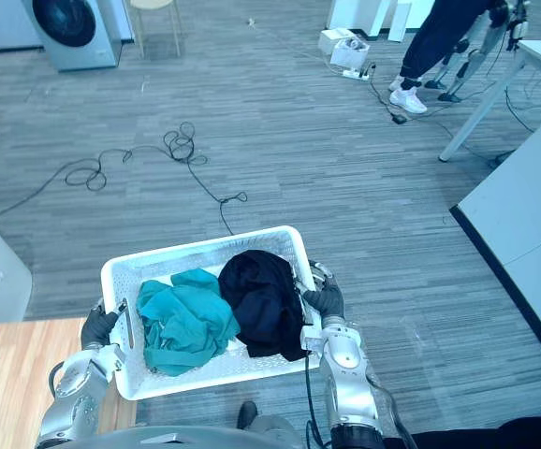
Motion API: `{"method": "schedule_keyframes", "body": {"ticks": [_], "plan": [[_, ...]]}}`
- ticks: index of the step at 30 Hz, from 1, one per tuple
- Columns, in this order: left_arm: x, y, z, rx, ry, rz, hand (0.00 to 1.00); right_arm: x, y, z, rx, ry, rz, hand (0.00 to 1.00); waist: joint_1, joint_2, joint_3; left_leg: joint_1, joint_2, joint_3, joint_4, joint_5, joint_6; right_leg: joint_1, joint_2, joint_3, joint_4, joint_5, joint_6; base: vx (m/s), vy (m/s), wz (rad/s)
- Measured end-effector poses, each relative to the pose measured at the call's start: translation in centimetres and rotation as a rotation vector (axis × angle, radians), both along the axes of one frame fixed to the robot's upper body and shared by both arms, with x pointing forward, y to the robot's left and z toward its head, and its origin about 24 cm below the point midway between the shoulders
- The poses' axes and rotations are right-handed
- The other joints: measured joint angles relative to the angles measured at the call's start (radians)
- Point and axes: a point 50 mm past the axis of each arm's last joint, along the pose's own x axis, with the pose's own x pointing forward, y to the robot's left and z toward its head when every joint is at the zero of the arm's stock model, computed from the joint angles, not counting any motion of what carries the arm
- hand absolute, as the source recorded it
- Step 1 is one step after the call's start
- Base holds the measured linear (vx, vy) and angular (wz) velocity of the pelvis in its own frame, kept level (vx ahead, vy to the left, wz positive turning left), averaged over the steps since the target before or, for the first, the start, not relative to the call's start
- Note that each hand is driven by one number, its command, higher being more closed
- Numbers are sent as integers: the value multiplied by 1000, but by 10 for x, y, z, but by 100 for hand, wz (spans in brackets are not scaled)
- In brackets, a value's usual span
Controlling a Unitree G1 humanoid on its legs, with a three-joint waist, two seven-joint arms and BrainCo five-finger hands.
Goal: Pick up the laundry basket with both hands and put the clothes into the washing machine.
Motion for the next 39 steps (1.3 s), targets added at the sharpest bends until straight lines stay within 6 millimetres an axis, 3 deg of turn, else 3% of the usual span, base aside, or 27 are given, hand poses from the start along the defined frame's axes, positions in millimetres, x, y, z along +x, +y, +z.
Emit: {"method": "schedule_keyframes", "body": {"ticks": [3, 5, 7, 8, 9, 10, 12, 13, 14, 16, 17, 18, 20, 23, 25, 27, 28, 30, 31, 32, 35, 37, 39], "plan": [[6, -2, 13, 22, -54, -1, 100, 9, -1, 8, -15, -33, 1, 100, 11, 0, 33, -118, -93, -32, -82, -11, 3, 39, -20, 9, -41, 1, -2, 21, 101, -25], [9, -4, 22, 38, -88, -7, 100, 15, 0, 15, -23, -58, -2, 100, 26, 6, 38, -174, -149, -48, -217, 47, -10, 39, -44, 8, -41, -8, 11, 73, 154, -26], [13, -1, 33, 80, -129, 4, 100, 24, 6, 20, -22, -78, 12, 100, 50, 12, 37, -206, -179, -77, -364, 196, -13, 47, -64, 16, -47, -27, 42, 206, 226, -36], [13, -1, 35, 91, -136, 9, 100, 26, 8, 20, -23, -80, 16, 100, 56, 11, 36, -198, -180, -65, -374, 231, -6, 51, -69, 19, -47, -34, 53, 274, 221, -27], [15, 1, 40, 106, -154, 15, 100, 30, 12, 21, -20, -84, 21, 100, 56, 9, 37, -185, -180, -42, -370, 260, 22, 56, -76, 21, -43, -46, 75, 399, 274, -12], [18, 3, 47, 130, -179, 15, 100, 33, 16, 21, -19, -83, 22, 100, 60, -7, 45, -202, -184, -22, -298, 215, 74, 46, -104, 14, 21, -84, 123, 345, 223, -4], [20, 6, 48, 155, -179, 17, 100, 34, 19, 16, -7, -67, 21, 100, 67, -25, 48, -205, -193, -12, -211, 146, 99, -8, -149, 14, 228, -172, 190, 316, 191, 1], [19, 8, 48, 178, -172, 11, 100, 32, 21, 12, 6, -49, 17, 100, 69, -47, 54, -177, -214, -2, -169, 93, 107, -74, -198, 21, 455, -229, 229, 456, 182, 4], [18, 11, 48, 208, -167, 5, 100, 28, 23, 7, 25, -33, 8, 100, 68, -65, 65, -130, -240, 2, -151, 57, 115, -155, -252, 34, 725, -224, 265, 469, 146, 10], [19, 12, 49, 245, -163, -9, 100, 23, 26, -2, 48, -3, -4, 100, 55, -72, 69, -72, -252, -5, -144, 22, 122, -232, -266, 61, 985, -211, 288, 364, 36, 19], [19, 13, 50, 278, -162, -16, 100, 20, 27, -8, 59, 21, -6, 100, 52, -72, 70, -20, -251, -13, -169, 12, 119, -276, -260, 51, 1077, -217, 266, 402, -23, 18], [20, 11, 53, 296, -174, -30, 100, 18, 27, -11, 59, 33, -11, 100, 45, -69, 71, 28, -251, -27, -213, 10, 116, -305, -262, 10, 1074, -226, 218, 464, -49, 16], [24, 3, 60, 309, -208, -63, 100, 15, 23, -12, 40, 41, -18, 100, 25, -67, 71, 90, -248, -68, -269, -1, 99, -356, -265, -49, 958, -247, 143, 406, -96, 34], [36, -10, 68, 326, -251, -119, 100, 11, 9, -11, 12, 39, -51, 100, 5, -56, 76, 121, -227, -125, -278, -34, 66, -406, -255, -54, 651, -212, 121, 350, -167, 60], [50, -20, 72, 358, -273, -170, 100, 4, -1, -10, -5, 37, -86, 100, -5, -61, 72, 183, -205, -178, -306, -63, 11, -405, -255, -16, 236, -44, 143, 457, -265, 73], [51, -22, 71, 363, -271, -183, 100, -4, -3, -9, 1, 32, -104, 100, -15, -57, 70, 230, -170, -218, -300, -117, -34, -397, -253, 15, 225, -37, 135, 528, -379, 74], [47, -26, 66, 358, -254, -192, 100, -13, -6, -13, 4, 52, -121, 100, -19, -34, 59, 254, -114, -241, -226, -139, -50, -394, -218, 23, 345, 11, 166, 697, -535, 83], [38, -31, 59, 331, -227, -187, 100, -20, -8, -13, -3, 58, -129, 100, -18, 2, 41, 174, -26, -256, 21, -90, -10, -374, -169, -10, 428, 8, 128, 668, -508, 51], [31, -33, 52, 300, -200, -174, 100, -20, -13, -5, -32, 33, -125, 100, -8, 45, 39, 57, 57, -287, 263, 90, 29, -325, -124, -69, 470, -59, 80, 583, -433, 18], [28, -34, 49, 277, -190, -175, 100, -19, -16, -3, -44, 28, -122, 100, 7, 45, 38, 0, 83, -303, 380, 231, 41, -286, -110, -82, 470, -90, 55, 696, -464, 19], [27, -40, 48, 234, -191, -187, 100, -20, -24, 3, -57, 5, -151, 100, 16, 37, 43, -155, 76, -283, 604, 188, 39, -116, -86, -134, 347, -110, 42, 506, -284, 34], [29, -43, 50, 231, -207, -203, 100, -20, -25, 5, -58, -2, -158, 100, 22, 18, 45, -197, 55, -191, 494, 122, 33, -3, -79, -156, 240, -110, 42, 525, -240, 46], [30, -44, 52, 227, -217, -201, 100, -16, -26, 8, -58, -16, -161, 100, 34, 26, 36, -218, 10, -140, 243, 83, 17, 46, -70, -158, 173, -109, 44, 379, -88, 15]]}}
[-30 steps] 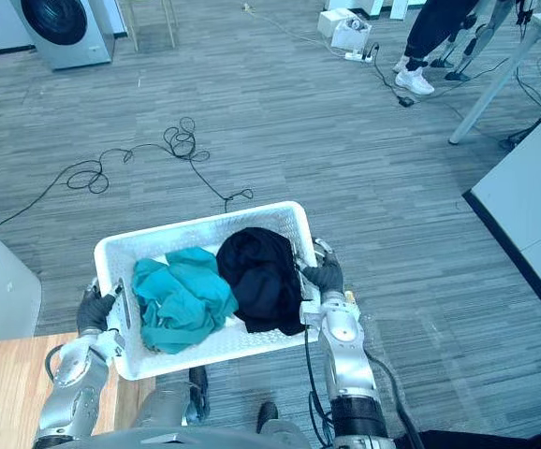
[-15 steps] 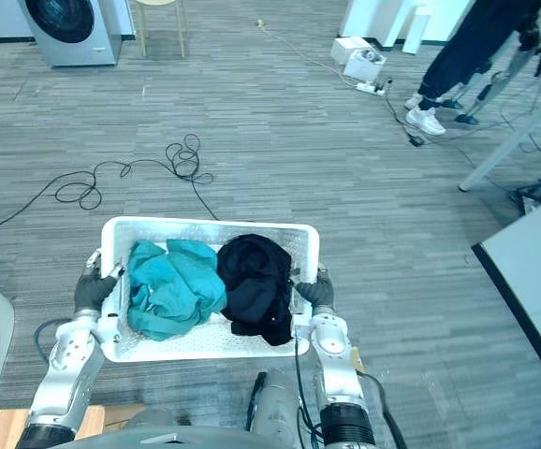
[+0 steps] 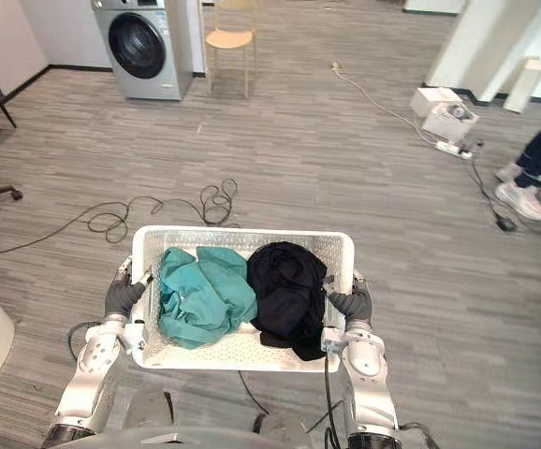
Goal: Pick up the laundry basket with both hands and put the clothes into the washing machine.
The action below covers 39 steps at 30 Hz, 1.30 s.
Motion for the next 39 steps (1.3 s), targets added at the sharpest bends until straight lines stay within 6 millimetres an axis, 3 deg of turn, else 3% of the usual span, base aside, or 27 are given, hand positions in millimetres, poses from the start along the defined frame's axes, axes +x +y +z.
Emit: {"method": "schedule_keyframes", "body": {"ticks": [2, 3, 4, 6, 7, 9, 10, 11, 13, 16, 18, 19, 20, 22, 23, 24, 26, 27, 28, 30, 31, 32, 34, 36, 37, 38, 39], "plan": [[1, 1, 1, -2, -7, 2, 100, 2, 0, 1, 1, -5, 2, 100, 13, 6, -4, -5, -65, 5, -311, 12, -22, 32, -1, 0, -54, -3, 5, 290, 18, -2], [1, 1, 1, -2, -7, 5, 100, 3, 1, 1, 4, -7, 1, 100, 19, 7, -5, 5, -94, 5, -489, 58, -33, 54, -1, 4, -82, -11, 22, 298, 64, -16], [1, 2, 1, -2, -4, 6, 100, 3, 1, 0, 7, -3, 1, 100, 27, 4, -5, 17, -109, 8, -570, 136, -35, 78, -4, 15, -86, -28, 45, 309, 86, -25], [0, 4, 0, 4, 0, 9, 100, 3, 4, -5, 25, 12, -3, 100, 29, -15, -23, 31, -128, 34, -523, 177, -22, 91, -39, 39, -36, -88, 79, 408, 142, -24], [0, 3, -1, 6, 2, 8, 100, 3, 4, -9, 33, 28, -7, 100, 20, -45, -26, 40, -151, 53, -468, 125, 4, 76, -77, 57, 66, -131, 114, 462, 143, -18], [-1, 4, -4, 9, 19, 6, 100, 3, 4, -13, 37, 43, -15, 100, 18, -58, -21, 67, -162, 73, -414, 57, 11, -28, -140, 112, 356, -139, 130, 507, 181, -13], [-2, 9, -8, 41, 38, -3, 100, 2, 8, -21, 67, 66, -29, 100, 2, -108, -26, 115, -199, 81, -401, 6, 19, -140, -226, 141, 639, -50, 180, 553, 188, 4], [-2, 13, -10, 59, 52, -5, 100, 1, 11, -27, 86, 89, -37, 100, -10, -123, -28, 151, -211, 77, -402, -21, 27, -183, -257, 151, 753, 33, 177, 481, 106, 13], [-3, 19, -11, 83, 63, 0, 100, -1, 19, -36, 105, 123, -35, 100, -13, -120, -30, 234, -205, 75, -431, -57, 26, -243, -264, 140, 867, -29, 128, 493, 39, 0], [-3, 22, -10, 85, 60, 13, 100, 2, 21, -35, 105, 114, -29, 100, -23, -92, -37, 357, -189, 76, -536, -75, 8, -353, -230, 73, 732, -122, 59, 534, -40, -3], [-1, 21, -8, 84, 54, 13, 100, 6, 20, -31, 96, 99, -24, 100, -36, -67, -35, 417, -165, 83, -586, -82, -10, -413, -193, 59, 478, -102, 48, 479, -101, 5], [2, 21, -6, 84, 43, 10, 100, 7, 18, -29, 82, 95, -16, 100, -44, -56, -29, 459, -147, 86, -622, -86, -33, -433, -171, 66, 245, -14, 60, 520, -159, 15], [6, 20, -4, 86, 32, 6, 100, 7, 19, -29, 82, 94, -15, 100, -53, -65, -34, 506, -147, 88, -666, -83, -56, -444, -173, 69, 36, 87, 79, 540, -189, 20], [7, 21, -4, 94, 36, 3, 100, 6, 19, -29, 81, 96, -14, 100, -75, -84, -42, 596, -154, 82, -720, -95, -99, -465, -196, 75, -32, 122, 76, 525, -245, 28], [7, 19, -6, 88, 44, 3, 100, 5, 18, -29, 76, 99, -15, 100, -78, -74, -43, 628, -146, 76, -722, -104, -115, -471, -188, 94, 14, 192, 58, 650, -335, 22], [5, 13, -13, 72, 70, 2, 100, 1, 13, -32, 62, 116, -20, 100, -82, -29, -64, 633, -92, 67, -660, -105, -115, -479, -153, 94, 95, 248, 52, 690, -387, -1], [6, 10, -13, 62, 70, 8, 100, 2, 11, -30, 52, 113, -20, 100, -70, 27, -71, 521, 24, 57, -355, -46, -78, -465, -91, 58, 156, 212, 24, 651, -402, -25], [7, 10, -13, 61, 69, 10, 100, 4, 11, -29, 52, 108, -19, 100, -67, 43, -64, 419, 108, 60, -136, 132, -35, -423, -45, 35, 160, 168, 6, 632, -379, -37], [9, 9, -14, 59, 75, 6, 100, 3, 11, -29, 54, 109, -21, 100, -53, 49, -52, 338, 207, 80, 107, 252, 22, -355, 0, 32, 146, 131, -11, 645, -354, -42], [4, 9, -21, 34, 105, 15, 100, 4, 9, -28, 49, 106, -27, 100, -34, 42, -29, 258, 285, 125, 433, 204, 87, -219, 50, 42, 102, 94, -34, 719, -319, -50], [2, 10, -22, 20, 111, 20, 100, 3, 8, -26, 45, 99, -30, 100, -38, 17, -13, 210, 280, 150, 515, 154, 114, -133, 58, 45, 64, 72, -42, 567, -218, -30], [3, 10, -22, 14, 109, 21, 100, 3, 7, -24, 40, 88, -34, 100, -38, 14, -13, 181, 271, 169, 517, 130, 117, -101, 61, 47, 41, 64, -43, 449, -116, -2], [4, 7, -16, -1, 80, 22, 100, 6, 5, -12, 18, 44, -31, 100, -33, 12, -13, 51, 203, 218, 389, 60, 101, -30, 66, 60, -30, 46, -38, 462, -93, 3], [6, 4, -12, -16, 57, 23, 100, 8, 4, -9, 13, 32, -25, 100, -23, 16, -11, -32, 103, 218, 68, 21, 46, 24, 64, 65, -77, 19, -24, 590, -36, -1], [5, 5, -13, -19, 62, 29, 100, 8, 5, -10, 17, 34, -24, 100, -23, 13, -9, -33, 34, 211, -197, 33, -7, 59, 52, 62, -82, 5, -9, 622, 12, 2], [5, 5, -13, -22, 63, 33, 100, 8, 5, -10, 17, 34, -21, 100, -24, 12, -9, -27, -3, 201, -338, 54, -36, 74, 44, 62, -82, -9, 0, 567, 66, -5], [4, 5, -13, -26, 62, 38, 100, 8, 4, -9, 15, 32, -13, 100, -20, 14, -10, -16, -53, 181, -601, 119, -77, 112, 39, 73, -85, -36, 22, 489, 83, -16]]}}
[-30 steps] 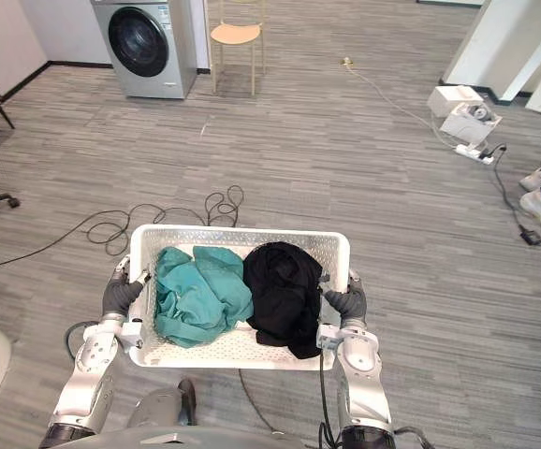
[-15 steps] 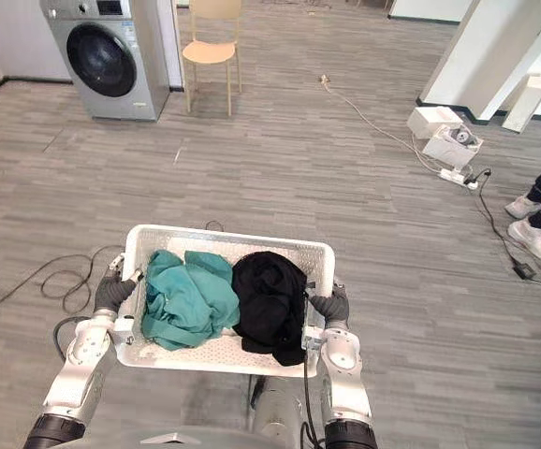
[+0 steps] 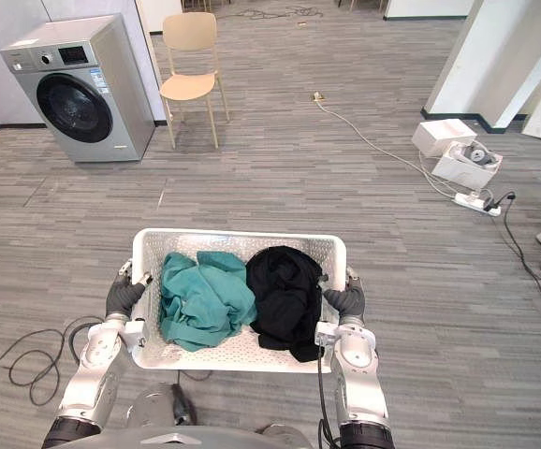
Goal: Pick up the laundry basket with both hands and put the clothes into the washing machine.
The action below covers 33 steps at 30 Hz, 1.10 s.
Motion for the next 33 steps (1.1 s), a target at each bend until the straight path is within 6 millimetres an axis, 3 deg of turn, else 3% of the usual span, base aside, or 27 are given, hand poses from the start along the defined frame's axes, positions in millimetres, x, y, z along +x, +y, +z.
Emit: {"method": "schedule_keyframes", "body": {"ticks": [2, 3, 4, 5, 6, 7, 8, 9, 10, 12, 13, 15, 17, 18, 19, 20, 21, 22, 23, 24, 25, 26, 27, 28, 30, 32, 33], "plan": [[0, -2, 3, -12, -13, 8, 100, 2, -1, 2, -6, -8, 5, 100, 22, 8, 2, -11, -11, -22, -164, 55, -26, 68, -1, 39, -17, -50, 48, 657, 172, -54], [0, -2, 3, -13, -14, 9, 100, 2, -1, 3, -5, -9, 4, 100, 24, 5, 2, -16, -14, -23, -153, 71, -11, 90, -11, 45, -14, -69, 68, 803, 297, -72], [0, -1, 4, -10, -16, 11, 100, 3, 1, 2, 5, -11, 4, 100, 26, -24, -10, -28, -41, -33, -68, 158, 40, 100, -63, 61, 45, -124, 110, 807, 357, -48], [0, -1, 6, -14, -27, 12, 100, 3, 1, 4, 0, -22, 4, 100, 18, -38, -20, -58, -63, -36, 43, 174, 105, 37, -126, 85, 226, -169, 166, 679, 332, -38], [1, -2, 8, -11, -35, 6, 100, 3, 0, 3, 4, -25, -2, 100, 11, -54, -16, -67, -75, -25, 104, 132, 135, -6, -164, 98, 345, -175, 177, 695, 337, -15], [3, 1, 10, 5, -44, 0, 100, 2, 1, 2, 24, -25, -17, 100, 7, -99, -6, -56, -101, 6, 183, 57, 146, -93, -246, 111, 578, -129, 201, 572, 255, -2], [3, 3, 10, 15, -41, -6, 100, 1, 1, 0, 28, -22, -26, 100, 6, -117, -7, -49, -112, 15, 216, 27, 148, -134, -284, 104, 672, -71, 196, 729, 273, 3], [3, 5, 9, 25, -33, -14, 100, 1, 4, -4, 49, -9, -30, 100, -1, -132, -5, -9, -127, 12, 240, -32, 149, -182, -336, 94, 810, 72, 166, 735, 219, 4], [2, 9, 9, 38, -29, -8, 100, 1, 7, -7, 62, 2, -31, 100, -2, -129, -2, 39, -129, 6, 235, -67, 155, -207, -349, 76, 887, 59, 131, 718, 191, -1], [2, 18, 10, 67, -29, 5, 100, 3, 15, -11, 81, 12, -10, 100, 6, -104, 11, 191, -134, -30, 140, -119, 155, -270, -318, 32, 942, -56, 79, 630, 98, -26], [2, 20, 12, 73, -38, 12, 100, 4, 17, -9, 81, 0, -1, 100, 7, -85, 13, 271, -131, -45, 79, -149, 181, -330, -270, 17, 903, -107, 39, 581, 54, -32], [4, 19, 21, 76, -75, 5, 100, 5, 16, -3, 77, -24, -1, 100, 1, -65, 18, 342, -126, -46, 18, -168, 188, -425, -213, 9, 771, -137, 16, 591, -1, -3], [12, 17, 30, 73, -119, -12, 100, 7, 14, 8, 63, -75, 0, 100, -28, -68, 23, 425, -123, -43, -27, -202, 164, -534, -168, 16, 341, -17, 26, 576, -55, 34], [13, 17, 31, 74, -123, -13, 100, 7, 14, 9, 61, -80, 0, 100, -36, -76, 21, 448, -128, -43, -37, -213, 151, -548, -169, 23, 236, 34, 38, 584, -141, 52], [15, 18, 30, 82, -120, -12, 100, 6, 15, 11, 57, -88, 4, 100, -59, -95, 30, 517, -138, -52, -41, -256, 91, -570, -177, 84, 106, 105, 56, 617, -172, 57], [15, 18, 27, 88, -106, -13, 100, 3, 14, 9, 56, -79, 2, 100, -66, -101, 27, 558, -138, -72, -40, -284, 71, -563, -175, 123, 101, 102, 59, 660, -211, 69], [13, 17, 21, 94, -81, -11, 100, -2, 14, 5, 52, -60, 4, 100, -75, -102, 17, 605, -127, -94, -31, -325, 68, -559, -154, 171, 149, 151, 64, 618, -203, 56], [11, 13, 14, 85, -55, -5, 100, -6, 11, 2, 44, -41, -2, 100, -72, -57, -8, 591, -69, -130, 84, -325, 64, -578, -114, 175, 267, 168, 69, 773, -314, 64], [11, 8, 14, 83, -54, -7, 100, -7, 10, 3, 42, -46, -6, 100, -77, -33, -9, 486, 19, -146, 338, -246, 79, -563, -97, 133, 318, 180, 41, 875, -375, 52], [11, 8, 14, 81, -55, -3, 100, -8, 9, 7, 36, -58, -6, 100, -77, -14, -1, 435, 65, -155, 459, -190, 111, -542, -84, 98, 331, 174, 21, 826, -378, 41], [10, 10, 13, 73, -51, 13, 100, -10, 8, 11, 26, -74, -5, 100, -68, 24, 5, 347, 178, -150, 651, -21, 153, -487, -36, 47, 336, 126, -37, 806, -292, 23], [11, 10, 12, 72, -48, 17, 100, -9, 9, 13, 33, -82, -7, 100, -58, 25, 12, 287, 261, -119, 831, 69, 173, -422, -5, 30, 327, 85, -69, 678, -209, 17], [10, 11, 12, 71, -45, 17, 100, -9, 9, 13, 39, -85, -11, 100, -52, 18, 17, 260, 278, -104, 918, 64, 174, -382, 3, 29, 315, 68, -77, 532, -146, 22], [10, 10, 10, 70, -41, 18, 100, -9, 8, 13, 42, -86, -12, 100, -50, 1, 28, 217, 276, -84, 1020, 27, 178, -291, 5, 16, 276, 42, -80, 611, -167, 36], [10, 11, 12, 64, -58, 25, 100, -9, 9, 16, 41, -97, -11, 100, -46, -13, 26, 146, 233, -50, 1002, -34, 171, -188, 4, 7, 196, 19, -77, 635, -151, 37], [11, 13, 14, 62, -72, 42, 100, -7, 10, 24, 35, -130, 1, 100, -31, -13, 26, 68, 163, -29, 828, -89, 137, -123, 3, 12, 133, 3, -67, 481, -63, 10], [11, 14, 14, 65, -72, 48, 100, -6, 12, 24, 36, -133, 12, 100, -17, -15, 27, 39, 109, -21, 620, -111, 103, -86, -1, 15, 101, -11, -64, 536, -14, -8]]}}
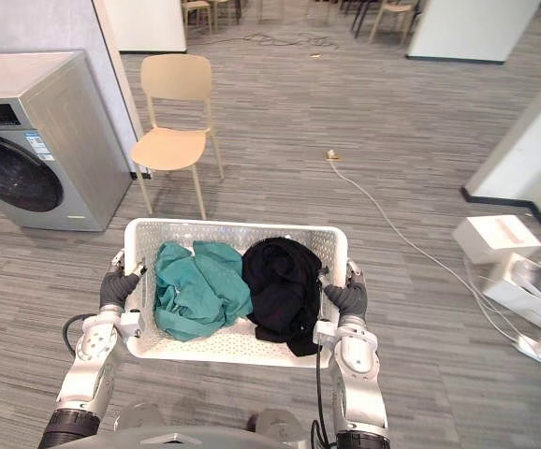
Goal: Pick up the laundry basket with both hands and put the clothes into the washing machine.
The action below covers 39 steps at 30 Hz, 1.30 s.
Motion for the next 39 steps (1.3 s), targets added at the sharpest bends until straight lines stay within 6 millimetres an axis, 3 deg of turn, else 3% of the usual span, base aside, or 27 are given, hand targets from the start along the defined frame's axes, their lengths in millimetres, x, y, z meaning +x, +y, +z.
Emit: {"method": "schedule_keyframes", "body": {"ticks": [2, 4, 5, 7, 8, 9, 10, 11, 12, 13, 14, 15, 18, 20, 21, 22, 23, 25, 27, 29, 33, 34, 35, 36, 37, 38, 39], "plan": [[-2, 3, -2, -1, 7, 16, 100, 2, 2, 0, 3, 0, 10, 100, 20, -2, 3, -17, -77, 1, -365, 35, -60, 48, -16, 5, -18, -40, 14, 560, 43, -21], [-10, 6, -3, -24, 10, 55, 100, 7, 8, 2, 0, -9, 37, 100, 36, 5, -1, -30, -117, 7, -707, 140, -112, 115, -27, 38, -25, -102, 76, 691, 154, -47], [-14, 8, -2, -15, 6, 66, 100, 8, 8, 2, 1, -9, 40, 100, 42, -1, -4, -49, -125, 6, -707, 160, -98, 163, -46, 43, -22, -145, 114, 671, 204, -48], [-20, 11, -4, -6, 18, 75, 100, 8, 10, -3, 10, 8, 43, 100, 54, -51, -47, -63, -178, 10, -610, 241, -45, 179, -118, 58, 37, -191, 168, 775, 253, -27], [-20, 9, -4, -12, 19, 75, 100, 8, 9, -4, 5, 13, 41, 100, 49, -72, -66, -81, -212, 2, -535, 291, 15, 130, -176, 61, 205, -206, 196, 849, 265, 6], [-17, 11, -2, 2, 10, 68, 100, 8, 11, -6, 20, 19, 35, 100, 42, -115, -56, -80, -243, 11, -463, 236, 27, 77, -242, 73, 363, -182, 215, 872, 262, 36], [-15, 15, -1, 29, 13, 63, 100, 8, 13, -9, 35, 27, 34, 100, 39, -142, -56, -66, -269, 13, -406, 163, 42, 0, -294, 80, 573, -51, 221, 848, 236, 42], [-15, 18, -1, 42, 18, 65, 100, 10, 16, -13, 48, 39, 39, 100, 35, -147, -55, -31, -276, 5, -409, 117, 46, -53, -317, 87, 708, 83, 225, 834, 207, 33], [-16, 22, -1, 53, 21, 72, 100, 11, 19, -15, 61, 47, 43, 100, 33, -151, -54, 0, -281, 1, -413, 97, 45, -86, -328, 85, 795, 81, 217, 778, 139, 8], [-20, 33, -3, 71, 38, 118, 100, 15, 31, -20, 90, 63, 73, 100, 39, -139, -42, 120, -284, -6, -463, 62, 35, -144, -322, 79, 923, 18, 170, 726, 66, -13], [-22, 37, -4, 79, 44, 131, 100, 16, 35, -20, 93, 64, 87, 100, 43, -125, -33, 184, -283, -14, -503, 52, 24, -157, -309, 69, 945, -7, 153, 784, 24, -21], [-24, 42, -3, 86, 46, 150, 100, 16, 39, -20, 94, 63, 111, 100, 42, -95, -30, 283, -277, -28, -584, 41, 17, -202, -271, 52, 929, -52, 99, 606, -11, -10], [-21, 47, 4, 94, 2, 164, 100, 20, 41, -11, 85, 15, 129, 100, 15, -71, -27, 396, -266, -61, -671, 8, -7, -363, -206, 35, 716, -106, 69, 548, -104, 36], [-21, 48, 4, 97, 3, 167, 100, 19, 41, -12, 85, 17, 132, 100, -1, -73, -26, 441, -243, -76, -662, -41, -61, -400, -168, 24, 356, -24, 71, 520, -185, 56], [-21, 50, 4, 107, 9, 164, 100, 15, 42, -13, 85, 21, 135, 100, -18, -88, -29, 452, -243, -98, -624, -90, -96, -386, -165, 43, 263, 126, 67, 559, -223, 71], [-23, 43, -4, 72, 37, 166, 100, 10, 39, -15, 74, 36, 132, 100, -17, -50, -27, 429, -182, -130, -479, -124, -108, -356, -135, 21, 310, 56, 55, 576, -231, 56], [-23, 41, -5, 71, 42, 168, 100, 8, 38, -15, 75, 37, 126, 100, -11, -47, -23, 387, -154, -132, -349, -116, -98, -339, -130, 7, 321, 34, 50, 571, -219, 44], [-25, 37, -7, 66, 54, 167, 100, -4, 34, -12, 69, 28, 106, 100, -2, -26, -8, 197, -39, -128, 115, -33, -70, -237, -103, -51, 320, -26, 11, 525, -172, 22], [-26, 37, -8, 69, 55, 168, 100, -7, 34, -11, 72, 23, 98, 100, 4, -31, -6, 136, -20, -102, 212, -27, -55, -153, -87, -55, 253, -30, 5, 474, -76, -9], [-23, 37, -5, 69, 43, 163, 100, -9, 32, -7, 75, 4, 88, 100, 0, -35, -5, 92, -15, -85, 158, -30, -46, -86, -91, -54, 173, -19, 21, 432, -13, -6], [-22, 36, -4, 64, 37, 161, 100, -11, 27, -8, 88, 1, 88, 100, -6, -36, -11, 105, -33, -145, -408, 1, -93, -26, -129, -10, 79, 2, 57, 385, 157, -17], [-22, 36, -5, 63, 38, 163, 100, -11, 27, -11, 91, 7, 87, 100, -7, -29, -15, 118, -50, -187, -580, 62, -102, -25, -141, 7, 80, 4, 60, 370, 377, -34], [-23, 35, -5, 59, 40, 164, 100, -12, 25, -15, 100, 22, 84, 100, -6, -15, -24, 136, -62, -220, -726, 180, -95, -20, -154, 26, 83, 13, 86, 310, 360, -29], [-23, 35, -5, 58, 41, 165, 100, -12, 25, -16, 107, 25, 83, 100, -5, -6, -29, 147, -63, -226, -765, 277, -89, -16, -158, 39, 83, 12, 112, 316, 380, -36], [-24, 36, -6, 60, 42, 171, 100, -13, 25, -17, 113, 27, 88, 100, 0, -2, -32, 149, -64, -232, -759, 361, -126, -3, -166, 57, 85, -10, 162, 235, 299, -27], [-25, 42, -5, 71, 42, 187, 100, -14, 30, -22, 144, 37, 90, 100, -9, -40, -39, 144, -97, -230, -730, 303, -185, 1, -202, 65, 84, -35, 203, 253, 358, -3], [-22, 48, -1, 89, 29, 196, 100, -12, 36, -23, 168, 39, 101, 100, -26, -81, -36, 110, -143, -217, -684, 278, -153, -1, -254, 64, 71, -23, 229, 212, 339, 16]]}}
